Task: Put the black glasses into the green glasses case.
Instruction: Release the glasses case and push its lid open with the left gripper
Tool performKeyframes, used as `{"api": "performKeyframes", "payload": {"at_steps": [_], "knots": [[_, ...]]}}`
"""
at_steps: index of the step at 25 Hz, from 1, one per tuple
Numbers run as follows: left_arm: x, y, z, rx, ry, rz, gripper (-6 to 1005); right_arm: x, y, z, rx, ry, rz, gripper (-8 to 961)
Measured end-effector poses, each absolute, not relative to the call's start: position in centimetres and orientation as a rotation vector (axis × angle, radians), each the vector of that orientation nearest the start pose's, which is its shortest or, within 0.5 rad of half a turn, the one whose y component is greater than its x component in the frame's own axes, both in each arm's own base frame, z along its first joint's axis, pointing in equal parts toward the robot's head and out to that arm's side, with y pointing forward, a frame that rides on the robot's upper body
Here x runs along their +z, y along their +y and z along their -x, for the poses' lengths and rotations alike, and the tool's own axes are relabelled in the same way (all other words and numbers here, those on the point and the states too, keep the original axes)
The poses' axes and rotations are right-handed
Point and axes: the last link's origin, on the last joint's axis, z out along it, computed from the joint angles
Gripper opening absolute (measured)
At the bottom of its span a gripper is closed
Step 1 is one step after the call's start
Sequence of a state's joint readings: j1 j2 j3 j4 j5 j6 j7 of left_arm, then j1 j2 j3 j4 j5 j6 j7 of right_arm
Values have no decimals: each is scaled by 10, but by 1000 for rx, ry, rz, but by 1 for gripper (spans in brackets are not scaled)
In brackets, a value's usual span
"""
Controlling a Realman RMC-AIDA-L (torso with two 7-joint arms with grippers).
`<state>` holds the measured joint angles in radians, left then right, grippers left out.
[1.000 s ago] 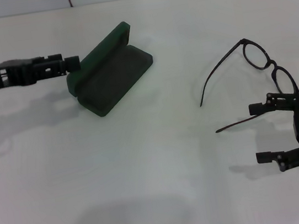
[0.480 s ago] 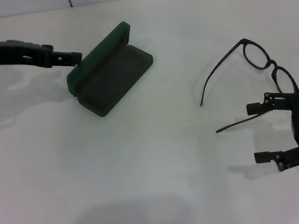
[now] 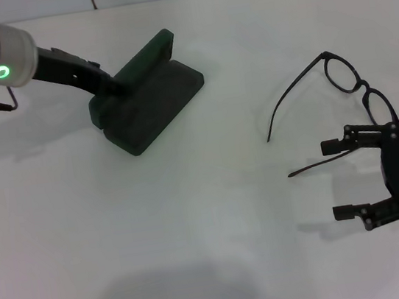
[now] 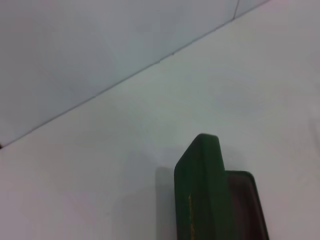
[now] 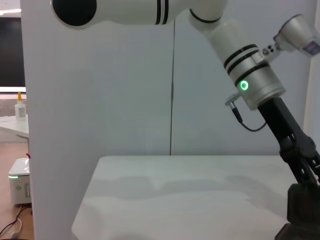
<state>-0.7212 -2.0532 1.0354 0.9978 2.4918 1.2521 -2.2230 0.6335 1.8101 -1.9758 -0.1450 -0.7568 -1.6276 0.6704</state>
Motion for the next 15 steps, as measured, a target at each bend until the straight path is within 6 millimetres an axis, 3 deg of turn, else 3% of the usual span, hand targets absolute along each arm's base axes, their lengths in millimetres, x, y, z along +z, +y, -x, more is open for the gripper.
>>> {"api": "performKeyframes", "payload": {"at_steps": [13,15], "knots": [[10,414,213,171,-787,2545,829,-3,299,-271,823,-62,2919,884],[10,414,213,164,-788,2541,745,-3,299,-271,821,-61,2919,884]]}}
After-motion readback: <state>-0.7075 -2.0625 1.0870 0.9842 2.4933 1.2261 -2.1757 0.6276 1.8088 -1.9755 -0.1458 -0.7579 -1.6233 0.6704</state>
